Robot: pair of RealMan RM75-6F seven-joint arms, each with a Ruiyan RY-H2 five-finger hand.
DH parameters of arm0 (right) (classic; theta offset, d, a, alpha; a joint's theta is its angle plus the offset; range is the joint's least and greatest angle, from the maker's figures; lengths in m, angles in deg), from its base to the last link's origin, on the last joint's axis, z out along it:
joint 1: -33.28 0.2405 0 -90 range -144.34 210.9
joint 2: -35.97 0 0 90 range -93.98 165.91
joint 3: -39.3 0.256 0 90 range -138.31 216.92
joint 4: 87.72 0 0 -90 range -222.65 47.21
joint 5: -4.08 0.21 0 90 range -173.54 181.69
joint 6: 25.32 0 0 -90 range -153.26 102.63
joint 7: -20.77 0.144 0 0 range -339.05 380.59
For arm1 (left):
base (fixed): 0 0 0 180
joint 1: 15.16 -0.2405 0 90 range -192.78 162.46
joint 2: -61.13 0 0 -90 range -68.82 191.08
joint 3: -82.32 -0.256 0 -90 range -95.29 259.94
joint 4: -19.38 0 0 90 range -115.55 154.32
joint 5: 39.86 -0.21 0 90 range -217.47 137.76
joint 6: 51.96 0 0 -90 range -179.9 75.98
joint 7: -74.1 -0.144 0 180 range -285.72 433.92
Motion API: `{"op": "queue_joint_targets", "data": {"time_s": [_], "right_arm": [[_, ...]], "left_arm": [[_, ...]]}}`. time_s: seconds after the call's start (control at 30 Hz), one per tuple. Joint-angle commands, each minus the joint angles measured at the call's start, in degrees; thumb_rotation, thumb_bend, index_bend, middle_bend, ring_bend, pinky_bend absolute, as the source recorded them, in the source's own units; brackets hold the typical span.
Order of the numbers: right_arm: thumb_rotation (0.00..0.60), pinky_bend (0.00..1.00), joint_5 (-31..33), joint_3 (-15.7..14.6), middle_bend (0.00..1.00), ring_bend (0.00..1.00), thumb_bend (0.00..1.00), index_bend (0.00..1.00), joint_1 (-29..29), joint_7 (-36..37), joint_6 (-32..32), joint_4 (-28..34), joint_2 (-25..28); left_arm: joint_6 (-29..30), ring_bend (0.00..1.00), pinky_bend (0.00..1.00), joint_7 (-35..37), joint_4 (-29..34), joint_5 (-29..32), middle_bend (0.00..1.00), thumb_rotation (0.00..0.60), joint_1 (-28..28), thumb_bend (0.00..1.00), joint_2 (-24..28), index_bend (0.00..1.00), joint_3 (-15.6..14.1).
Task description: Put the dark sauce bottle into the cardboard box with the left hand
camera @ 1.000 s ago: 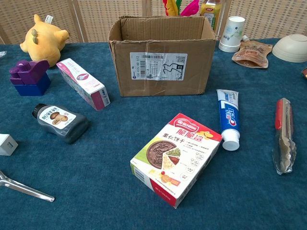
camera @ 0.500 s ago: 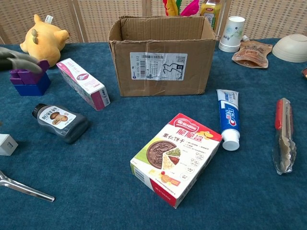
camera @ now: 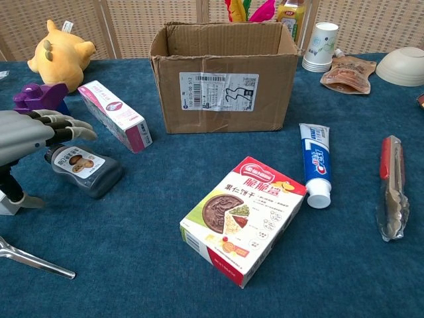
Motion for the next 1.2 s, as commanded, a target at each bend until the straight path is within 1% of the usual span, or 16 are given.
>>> {"op": "queue_joint_targets", "data": {"time_s": [0.03, 0.13, 0.17, 0.23, 0.3, 0.37, 0.5, 0.6, 0.7, 0.8, 0.87, 0.93, 0.97, 1.07, 1.13, 1.2], "right_arm": [[0.6, 0.0, 0.0, 0.0, 0.0, 0.0, 0.0, 0.0, 0.0, 0.0, -0.1, 0.0, 0.0], [0.6, 0.0, 0.0, 0.0, 0.0, 0.0, 0.0, 0.0, 0.0, 0.1, -0.1, 0.0, 0.0], [0.6, 0.0, 0.0, 0.0, 0.0, 0.0, 0.0, 0.0, 0.0, 0.1, -0.1, 0.0, 0.0], [0.6, 0.0, 0.0, 0.0, 0.0, 0.0, 0.0, 0.0, 0.0, 0.2, -0.1, -0.1, 0.0], [0.6, 0.0, 0.0, 0.0, 0.0, 0.0, 0.0, 0.0, 0.0, 0.3, -0.1, -0.1, 0.0], [0.6, 0.0, 0.1, 0.1, 0.0, 0.0, 0.0, 0.0, 0.0, 0.4, -0.1, -0.2, -0.1], [0.6, 0.0, 0.2, 0.1, 0.0, 0.0, 0.0, 0.0, 0.0, 0.7, 0.0, -0.3, 0.0], [0.6, 0.0, 0.2, 0.1, 0.0, 0.0, 0.0, 0.0, 0.0, 0.8, -0.1, -0.3, 0.0], [0.6, 0.0, 0.1, 0.0, 0.0, 0.0, 0.0, 0.0, 0.1, 0.9, 0.0, -0.3, 0.1], [0.6, 0.0, 0.0, 0.0, 0.0, 0.0, 0.0, 0.0, 0.0, 0.9, -0.1, -0.3, 0.1], [0.6, 0.0, -0.1, 0.0, 0.0, 0.0, 0.0, 0.0, 0.0, 0.8, -0.2, -0.3, 0.1], [0.6, 0.0, -0.1, -0.1, 0.0, 0.0, 0.0, 0.0, 0.0, 0.8, -0.1, -0.3, 0.1], [0.6, 0.0, 0.0, 0.0, 0.0, 0.0, 0.0, 0.0, 0.0, 0.6, -0.1, -0.3, 0.0], [0.6, 0.0, -0.1, -0.1, 0.0, 0.0, 0.0, 0.0, 0.1, 0.5, 0.0, -0.2, 0.0], [0.6, 0.0, -0.1, -0.1, 0.0, 0.0, 0.0, 0.0, 0.1, 0.3, 0.0, -0.2, 0.0], [0.6, 0.0, -0.2, -0.2, 0.0, 0.0, 0.0, 0.0, 0.0, 0.2, 0.0, -0.1, 0.0]], "left_arm": [[-0.2, 0.0, 0.03, -0.8, -0.4, 0.5, 0.0, 0.6, 0.5, 0.1, -0.6, 0.09, -0.2], [-0.9, 0.0, 0.06, -1.8, -0.6, 2.2, 0.0, 0.6, 1.4, 0.1, -1.6, 0.09, 0.2], [-1.0, 0.0, 0.1, -2.2, -0.6, 2.6, 0.0, 0.6, 1.7, 0.1, -1.9, 0.11, 0.3], [-1.3, 0.05, 0.22, -3.1, -0.6, 3.4, 0.06, 0.6, 2.4, 0.12, -2.4, 0.17, 0.5], [-1.5, 0.21, 0.41, -4.1, -0.5, 4.2, 0.23, 0.6, 3.0, 0.15, -2.8, 0.28, 0.7], [-1.5, 0.33, 0.52, -5.0, -0.5, 4.6, 0.35, 0.6, 3.6, 0.18, -3.3, 0.36, 0.9], [-0.8, 0.48, 0.66, -6.7, -0.2, 5.3, 0.51, 0.6, 4.6, 0.22, -3.9, 0.49, 1.3], [0.0, 0.53, 0.7, -7.0, 0.0, 5.6, 0.57, 0.6, 4.9, 0.23, -4.0, 0.51, 1.4], [0.7, 0.53, 0.71, -7.3, 0.2, 5.8, 0.57, 0.6, 5.2, 0.23, -3.8, 0.51, 1.4], [1.5, 0.53, 0.71, -5.5, 1.1, 5.0, 0.57, 0.6, 5.2, 0.23, -3.0, 0.51, 1.6], [2.1, 0.53, 0.72, -3.1, 2.3, 3.4, 0.57, 0.6, 5.3, 0.23, -1.8, 0.51, 1.9], [3.3, 0.53, 0.73, -0.3, 3.5, 0.2, 0.57, 0.6, 5.4, 0.23, -0.1, 0.52, 2.1], [4.6, 0.53, 0.73, 1.8, 4.0, -2.2, 0.58, 0.6, 5.4, 0.23, 0.8, 0.52, 2.4], [7.2, 0.53, 0.74, 6.7, 6.7, -5.9, 0.58, 0.6, 5.6, 0.22, 3.7, 0.53, 4.1], [8.3, 0.53, 0.75, 9.1, 8.3, -7.7, 0.58, 0.6, 6.3, 0.22, 5.7, 0.53, 5.8], [8.2, 0.53, 0.75, 9.5, 9.9, -8.2, 0.58, 0.6, 7.5, 0.22, 7.7, 0.53, 7.5]]}}
